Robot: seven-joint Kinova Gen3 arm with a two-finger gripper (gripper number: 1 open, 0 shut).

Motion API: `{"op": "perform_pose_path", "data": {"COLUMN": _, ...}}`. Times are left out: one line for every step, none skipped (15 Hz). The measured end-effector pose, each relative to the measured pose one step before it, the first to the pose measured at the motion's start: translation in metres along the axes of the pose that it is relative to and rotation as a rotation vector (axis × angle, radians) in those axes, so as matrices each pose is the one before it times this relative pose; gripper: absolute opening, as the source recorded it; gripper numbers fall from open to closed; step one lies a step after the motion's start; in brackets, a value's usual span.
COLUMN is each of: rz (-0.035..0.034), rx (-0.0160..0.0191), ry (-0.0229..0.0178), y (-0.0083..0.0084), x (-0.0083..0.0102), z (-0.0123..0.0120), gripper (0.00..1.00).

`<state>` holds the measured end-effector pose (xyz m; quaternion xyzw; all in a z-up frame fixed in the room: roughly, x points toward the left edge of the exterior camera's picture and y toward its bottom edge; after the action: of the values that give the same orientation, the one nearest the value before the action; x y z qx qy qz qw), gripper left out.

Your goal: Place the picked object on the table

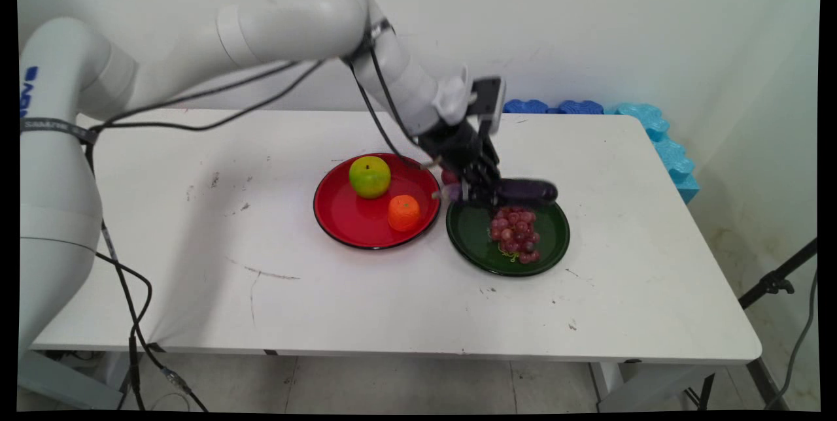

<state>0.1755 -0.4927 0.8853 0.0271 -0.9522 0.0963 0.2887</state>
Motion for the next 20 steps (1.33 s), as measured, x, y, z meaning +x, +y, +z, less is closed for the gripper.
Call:
{"op": "perform_pose_path", "data": {"rz": -0.01699, "rx": 0.00615, "ry": 0.00508, "y": -0.00321, "x": 0.00489, "z": -0.0141, "gripper": 0.0}}
{"op": "perform_pose_path", "data": {"rz": -0.02067, "rx": 0.00343, "ry": 0.00314, "y": -0.00217, "x": 0.00489, "z": -0.01424, "gripper": 0.0}}
{"op": "perform_pose_path", "data": {"rz": -0.02169, "rx": 0.00103, "ry": 0.00113, "y": -0.0008, "x": 0.00351, "z": -0.01301, "gripper": 0.0}}
{"op": "perform_pose_path", "data": {"rz": -0.0233, "rx": -0.00023, "ry": -0.00005, "y": 0.00006, "x": 0.00326, "z": -0.01415, "gripper": 0.0}}
{"op": "perform_pose_path", "data": {"rz": -0.01941, "rx": -0.00132, "ry": -0.00052, "y": 0.00092, "x": 0.00136, "z": -0.01236, "gripper": 0.0}}
{"op": "perform_pose_path", "data": {"rz": -0.01246, "rx": -0.00237, "ry": -0.00108, "y": 0.00121, "x": 0.00053, "z": -0.00761, "gripper": 0.0}}
{"op": "perform_pose_path", "data": {"rz": -0.01837, "rx": -0.00423, "ry": -0.00105, "y": 0.00225, "x": -0.00018, "z": -0.01099, "gripper": 0.0}}
{"op": "perform_pose_path", "data": {"rz": -0.01365, "rx": -0.00353, "ry": -0.00054, "y": 0.00193, "x": -0.00061, "z": -0.00696, "gripper": 0.0}}
{"op": "perform_pose_path", "data": {"rz": -0.02116, "rx": -0.00578, "ry": -0.00163, "y": 0.00334, "x": -0.00202, "z": -0.0096, "gripper": 0.0}}
{"op": "perform_pose_path", "data": {"rz": -0.01581, "rx": -0.00419, "ry": -0.00134, "y": 0.0026, "x": -0.00186, "z": -0.00585, "gripper": 0.0}}
{"op": "perform_pose_path", "data": {"rz": -0.02899, "rx": -0.00776, "ry": -0.0036, "y": 0.00501, "x": -0.00453, "z": -0.00937, "gripper": 0.0}}
{"op": "perform_pose_path", "data": {"rz": -0.02566, "rx": -0.00617, "ry": -0.00492, "y": 0.00446, "x": -0.00509, "z": -0.00649, "gripper": 0.0}}
{"op": "perform_pose_path", "data": {"rz": -0.02772, "rx": -0.00662, "ry": -0.00747, "y": 0.00542, "x": -0.00728, "z": -0.00613, "gripper": 0.0}}
{"op": "perform_pose_path", "data": {"rz": -0.0203, "rx": -0.00576, "ry": -0.00796, "y": 0.00498, "x": -0.0069, "z": -0.00367, "gripper": 0.0}}
{"op": "perform_pose_path", "data": {"rz": -0.02264, "rx": -0.00611, "ry": -0.01086, "y": 0.00626, "x": -0.00906, "z": -0.00227, "gripper": 0.0}}
{"op": "perform_pose_path", "data": {"rz": -0.01893, "rx": -0.00577, "ry": -0.0126, "y": 0.00661, "x": -0.00952, "z": 0.00003, "gripper": 0.0}}
{"op": "perform_pose_path", "data": {"rz": -0.0146, "rx": -0.00525, "ry": -0.01241, "y": 0.00603, "x": -0.00836, "z": 0.00226, "gripper": 0.0}}
{"op": "perform_pose_path", "data": {"rz": -0.00389, "rx": -0.00775, "ry": -0.0062, "y": 0.00517, "x": -0.00525, "z": 0.00226, "gripper": 0.0}}
{"op": "perform_pose_path", "data": {"rz": -0.0046, "rx": -0.00803, "ry": -0.01159, "y": 0.00801, "x": -0.00816, "z": 0.00466, "gripper": 0.0}}
{"op": "perform_pose_path", "data": {"rz": 0.00107, "rx": -0.01171, "ry": -0.01471, "y": 0.01005, "x": -0.0095, "z": 0.00824, "gripper": 0.0}}
